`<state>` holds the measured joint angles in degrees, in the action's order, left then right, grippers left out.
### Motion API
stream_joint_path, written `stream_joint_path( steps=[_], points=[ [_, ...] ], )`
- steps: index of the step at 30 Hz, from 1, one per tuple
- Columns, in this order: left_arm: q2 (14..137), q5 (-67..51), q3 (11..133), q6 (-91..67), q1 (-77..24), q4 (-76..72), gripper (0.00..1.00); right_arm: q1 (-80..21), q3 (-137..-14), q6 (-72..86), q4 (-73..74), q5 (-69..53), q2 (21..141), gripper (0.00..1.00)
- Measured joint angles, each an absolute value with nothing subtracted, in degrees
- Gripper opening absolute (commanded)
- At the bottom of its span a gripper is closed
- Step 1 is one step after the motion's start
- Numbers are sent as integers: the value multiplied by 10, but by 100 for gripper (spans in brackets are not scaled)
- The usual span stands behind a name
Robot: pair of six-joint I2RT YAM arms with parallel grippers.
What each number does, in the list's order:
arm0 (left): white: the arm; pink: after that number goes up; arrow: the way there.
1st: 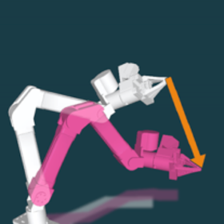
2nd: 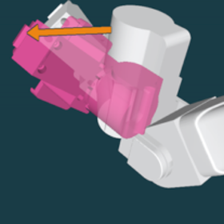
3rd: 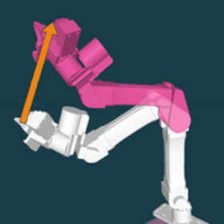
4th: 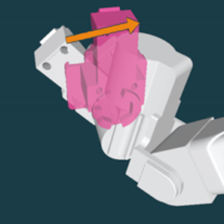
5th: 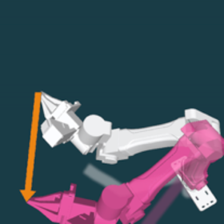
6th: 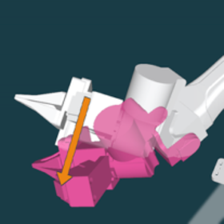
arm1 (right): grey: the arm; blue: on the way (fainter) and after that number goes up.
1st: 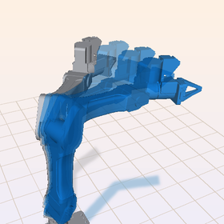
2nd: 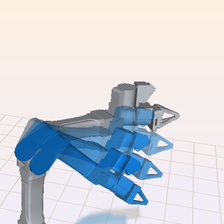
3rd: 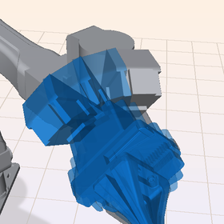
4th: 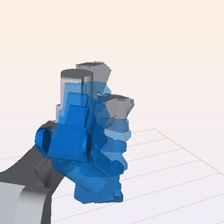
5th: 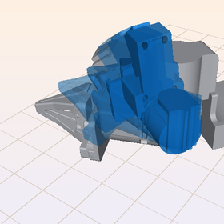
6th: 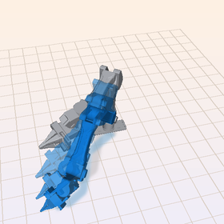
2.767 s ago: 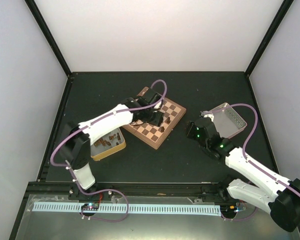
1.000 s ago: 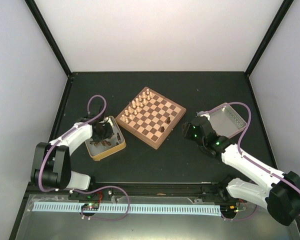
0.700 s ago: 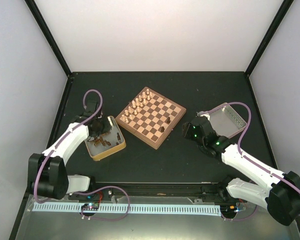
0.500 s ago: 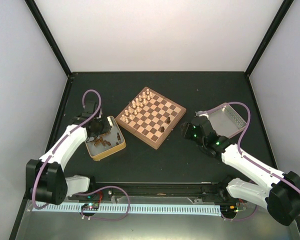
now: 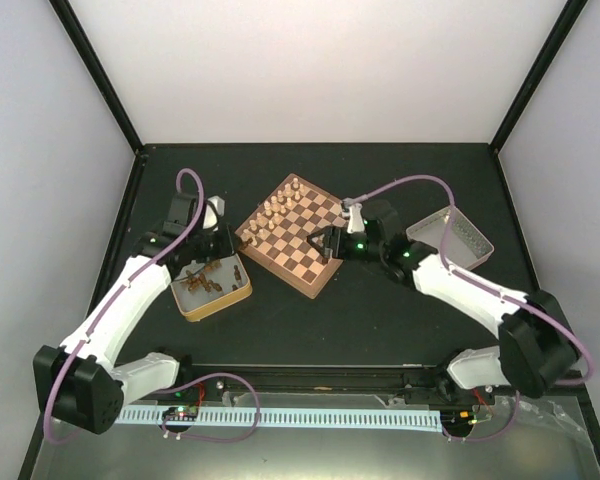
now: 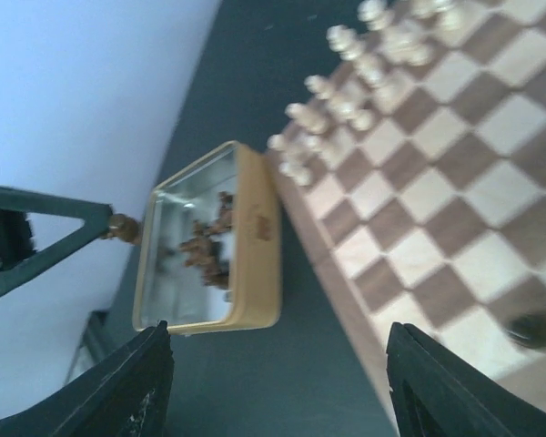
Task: Set up the chess pieces on the board
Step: Pick up the chess piece from the storage box.
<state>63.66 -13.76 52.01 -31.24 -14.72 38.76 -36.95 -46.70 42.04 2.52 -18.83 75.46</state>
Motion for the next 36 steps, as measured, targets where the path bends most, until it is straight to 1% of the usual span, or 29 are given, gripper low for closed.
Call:
stream_joint_path(
  steps=[7, 11, 17, 24, 29, 36],
  points=[
    [680, -149, 588, -321, -224, 372, 11, -383, -528, 445, -27, -283, 834, 66],
    [708, -151, 607, -324, -252, 365, 11, -386, -535, 460, -43, -305, 848, 65],
    [731, -153, 619, -330, -271, 360, 11, -388, -535, 475, -57, -327, 853, 60],
    [753, -158, 625, -333, -286, 355, 11, -389, -538, 486, -65, -336, 868, 51],
    [755, -159, 625, -333, -288, 355, 11, -389, -550, 489, -60, -336, 894, 40],
    [755, -159, 626, -333, -290, 356, 11, -389, -556, 496, -61, -338, 906, 30]
  ],
)
